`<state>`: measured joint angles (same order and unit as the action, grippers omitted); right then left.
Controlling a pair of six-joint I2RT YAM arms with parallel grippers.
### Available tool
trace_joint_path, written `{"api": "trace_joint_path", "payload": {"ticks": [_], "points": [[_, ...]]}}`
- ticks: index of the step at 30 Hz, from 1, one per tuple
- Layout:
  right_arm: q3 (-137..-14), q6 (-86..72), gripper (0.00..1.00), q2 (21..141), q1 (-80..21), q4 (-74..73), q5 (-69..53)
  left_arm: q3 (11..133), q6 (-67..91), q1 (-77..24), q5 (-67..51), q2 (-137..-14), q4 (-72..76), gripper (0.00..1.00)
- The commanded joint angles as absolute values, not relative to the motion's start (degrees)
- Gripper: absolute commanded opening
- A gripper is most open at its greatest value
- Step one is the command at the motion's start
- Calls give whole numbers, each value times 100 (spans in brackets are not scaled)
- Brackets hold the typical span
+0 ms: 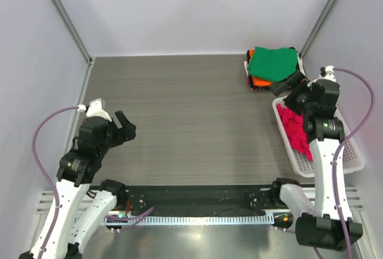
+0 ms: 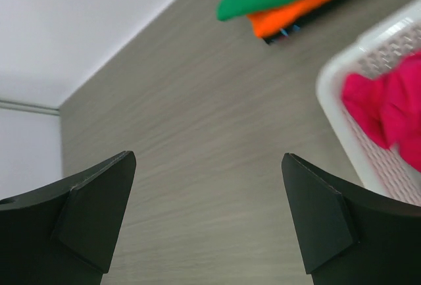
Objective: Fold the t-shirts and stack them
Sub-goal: Reset both grippers
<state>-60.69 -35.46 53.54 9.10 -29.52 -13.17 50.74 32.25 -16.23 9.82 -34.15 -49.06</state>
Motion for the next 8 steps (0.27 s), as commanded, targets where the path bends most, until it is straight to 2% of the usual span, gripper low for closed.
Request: {"api": "trace_joint_path", "payload": {"ticks": [1, 8], "points": [[-6030, -3147, 100, 4817, 914, -3909, -564, 5089, 3085, -1617, 888, -3366, -4649, 83], [-5880, -3111, 100, 4807, 905, -4543, 763, 5115, 3015, -1617, 826, -3314, -4658, 84]]}}
